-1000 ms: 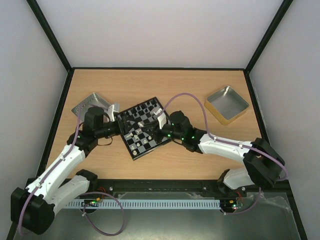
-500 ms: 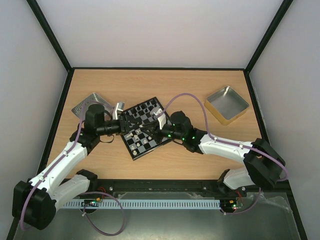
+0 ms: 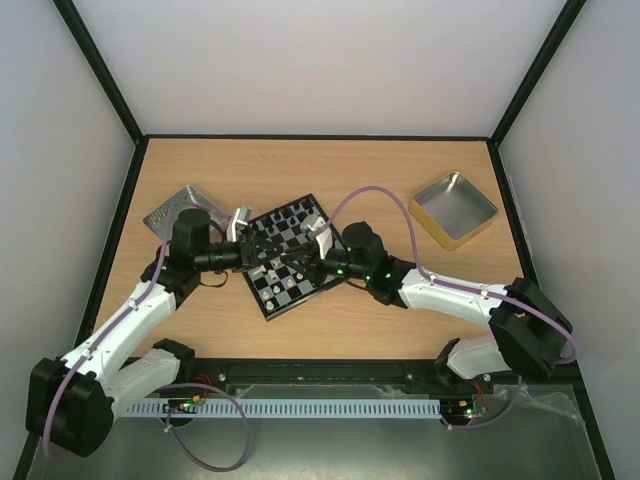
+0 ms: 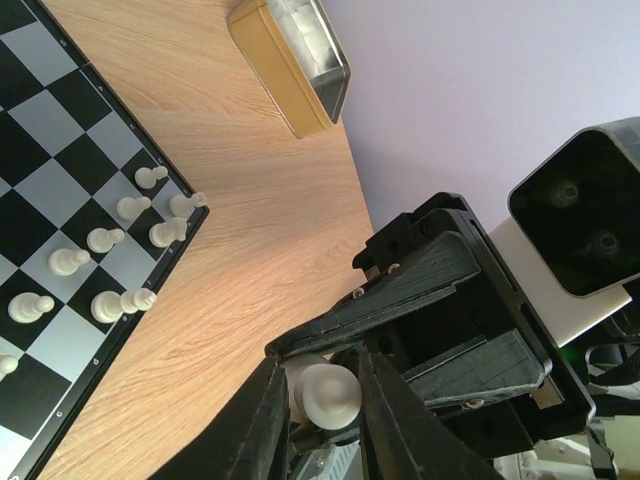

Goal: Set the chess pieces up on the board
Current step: Place the chess piece on the chessboard.

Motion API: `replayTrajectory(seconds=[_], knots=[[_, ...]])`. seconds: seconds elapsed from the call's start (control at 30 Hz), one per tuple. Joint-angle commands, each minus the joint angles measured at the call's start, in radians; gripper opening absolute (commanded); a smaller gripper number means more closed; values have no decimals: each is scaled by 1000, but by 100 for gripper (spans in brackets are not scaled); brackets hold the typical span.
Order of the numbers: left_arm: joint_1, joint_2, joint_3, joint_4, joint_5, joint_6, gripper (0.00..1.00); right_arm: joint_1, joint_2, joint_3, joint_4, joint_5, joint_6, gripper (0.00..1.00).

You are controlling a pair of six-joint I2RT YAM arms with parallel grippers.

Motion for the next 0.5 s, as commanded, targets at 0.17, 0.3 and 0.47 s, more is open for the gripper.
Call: replayTrajectory(seconds=[0.17, 0.3, 0.47], knots=[[-7, 28, 48, -89, 25, 108, 19, -1, -26, 4, -13, -47, -62, 7], [-7, 31, 54, -106, 22, 128, 8, -2, -27, 7, -29, -32, -65, 10], [-9, 23, 56, -136, -36, 151, 4, -1, -28, 23, -73, 28, -23, 44]])
